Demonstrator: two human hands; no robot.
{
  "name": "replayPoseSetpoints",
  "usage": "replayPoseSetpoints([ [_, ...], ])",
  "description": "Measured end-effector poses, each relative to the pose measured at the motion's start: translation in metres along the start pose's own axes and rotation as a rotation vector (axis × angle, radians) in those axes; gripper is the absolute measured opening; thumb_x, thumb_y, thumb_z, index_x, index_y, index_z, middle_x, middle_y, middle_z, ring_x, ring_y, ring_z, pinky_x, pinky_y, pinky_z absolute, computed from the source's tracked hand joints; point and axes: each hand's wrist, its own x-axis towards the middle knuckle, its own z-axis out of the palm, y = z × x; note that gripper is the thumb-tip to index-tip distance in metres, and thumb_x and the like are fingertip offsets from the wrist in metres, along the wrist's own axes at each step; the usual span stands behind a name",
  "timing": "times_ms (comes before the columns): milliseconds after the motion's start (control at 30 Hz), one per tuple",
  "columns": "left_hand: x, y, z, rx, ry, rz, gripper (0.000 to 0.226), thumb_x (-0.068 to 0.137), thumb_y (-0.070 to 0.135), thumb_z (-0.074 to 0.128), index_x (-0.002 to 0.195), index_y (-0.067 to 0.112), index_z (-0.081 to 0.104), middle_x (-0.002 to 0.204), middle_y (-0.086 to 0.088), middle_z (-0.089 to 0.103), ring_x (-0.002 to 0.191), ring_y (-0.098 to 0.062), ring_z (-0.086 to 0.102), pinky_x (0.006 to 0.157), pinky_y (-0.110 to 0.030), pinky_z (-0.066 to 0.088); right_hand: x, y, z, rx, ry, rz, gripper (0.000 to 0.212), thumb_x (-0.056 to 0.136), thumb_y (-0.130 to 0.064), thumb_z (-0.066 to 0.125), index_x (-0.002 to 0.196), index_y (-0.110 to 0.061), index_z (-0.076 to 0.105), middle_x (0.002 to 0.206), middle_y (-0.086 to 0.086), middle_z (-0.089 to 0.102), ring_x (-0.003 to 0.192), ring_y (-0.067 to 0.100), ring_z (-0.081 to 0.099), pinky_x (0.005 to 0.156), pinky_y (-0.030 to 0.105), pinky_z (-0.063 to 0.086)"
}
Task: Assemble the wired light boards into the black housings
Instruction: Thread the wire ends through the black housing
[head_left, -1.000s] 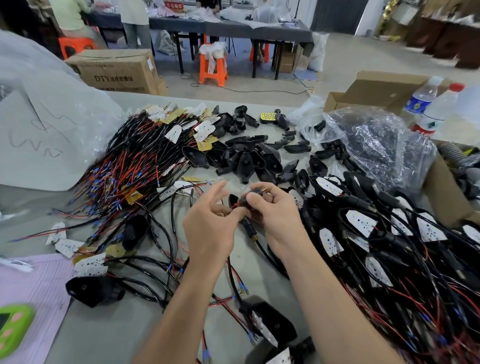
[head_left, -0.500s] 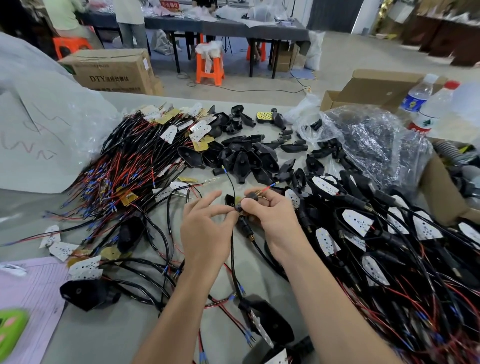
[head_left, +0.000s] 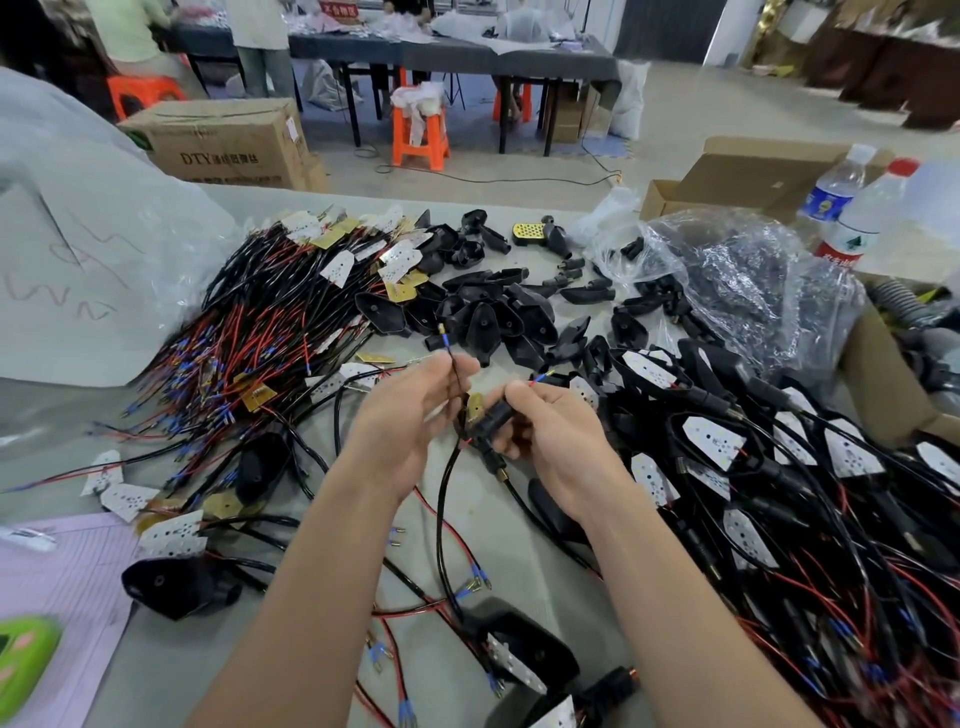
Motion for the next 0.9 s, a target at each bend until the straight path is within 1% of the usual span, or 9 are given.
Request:
replayPoseSetpoints([
  [67,-0.002,0.006,-0.003,0.008,-0.025,0.026,0.039,0.103,0.035,0.053,0.074,0.029,0.079,0.114,0.007,0.077,0.110,-0.009,0.067,0.105,-0.037,0.048,-0.001,0.001,0.000,0.014,0.027,-0.002,0.032,0.106,-0.014,0.046,0.087,-0.005,0.070,0.058,0.003,0.062,0.053,0.016,0.052,0.054,0.026,0.038],
  [133,-0.006,0.009,-0.005,0.116,-0.039,0.058,0.029,0.086,0.044,0.066,0.064,0.026,0.070,0.123,0.012,0.074,0.123,-0.006,0.062,0.108,-0.036,0.044,0.000,0.003,0.000,0.069,0.082,0.003,0.031,0.107,-0.015,0.046,0.089,-0.005,0.070,0.062,0.003,0.067,0.052,0.013,0.052,0.054,0.025,0.041],
  [200,-0.010,0.010,-0.012,0.306,-0.048,0.085,0.030,0.068,0.047,0.070,0.059,0.019,0.064,0.140,0.016,0.063,0.138,-0.003,0.048,0.115,-0.035,0.034,0.001,0.005,0.001,0.163,0.153,0.008,0.030,0.107,-0.016,0.047,0.092,-0.004,0.070,0.066,0.005,0.069,0.050,0.012,0.053,0.057,0.026,0.043],
  [267,-0.013,0.009,-0.019,0.500,-0.089,0.080,0.029,0.070,0.042,0.074,0.058,0.016,0.068,0.157,0.015,0.044,0.147,-0.004,0.034,0.117,-0.036,0.024,0.003,0.007,0.001,0.251,0.195,0.001,0.030,0.107,-0.016,0.047,0.092,-0.004,0.070,0.068,0.007,0.070,0.053,0.015,0.054,0.057,0.026,0.044],
  [367,-0.014,0.006,-0.024,0.675,-0.059,0.061,0.027,0.088,0.024,0.075,0.061,0.016,0.074,0.165,0.014,0.033,0.148,-0.009,0.032,0.114,-0.038,0.026,0.005,0.010,0.002,0.310,0.194,-0.013,0.034,0.108,-0.016,0.044,0.090,-0.005,0.070,0.072,0.009,0.071,0.055,0.017,0.056,0.056,0.025,0.046],
  [433,-0.014,0.005,-0.022,0.688,-0.007,0.075,0.029,0.090,0.021,0.073,0.061,0.020,0.075,0.165,0.012,0.032,0.150,-0.012,0.033,0.118,-0.043,0.028,0.006,0.010,0.003,0.314,0.184,-0.017,0.035,0.109,-0.017,0.043,0.089,-0.005,0.070,0.073,0.010,0.071,0.055,0.017,0.057,0.056,0.025,0.046],
  [533,-0.015,0.004,-0.020,0.667,0.054,0.112,0.030,0.091,0.019,0.072,0.061,0.022,0.075,0.165,0.012,0.033,0.150,-0.011,0.033,0.121,-0.047,0.027,0.008,0.009,0.003,0.324,0.194,-0.026,0.035,0.108,-0.016,0.044,0.088,-0.005,0.071,0.071,0.010,0.070,0.055,0.019,0.058,0.057,0.027,0.046],
  [667,-0.017,0.001,-0.020,0.570,0.115,0.139,0.030,0.091,0.018,0.071,0.062,0.022,0.076,0.163,0.013,0.036,0.145,-0.008,0.037,0.109,-0.034,0.029,0.008,0.009,0.003,0.334,0.207,-0.030,0.034,0.108,-0.014,0.044,0.088,-0.004,0.070,0.071,0.010,0.069,0.055,0.019,0.058,0.058,0.028,0.046],
  [900,-0.020,0.003,-0.015,0.584,0.104,0.168,0.030,0.092,0.022,0.072,0.064,0.028,0.077,0.164,0.012,0.034,0.147,-0.012,0.038,0.107,-0.032,0.030,0.005,0.009,0.007,0.337,0.159,-0.027,0.033,0.108,-0.015,0.044,0.091,-0.004,0.070,0.075,0.012,0.072,0.055,0.016,0.061,0.056,0.024,0.050],
])
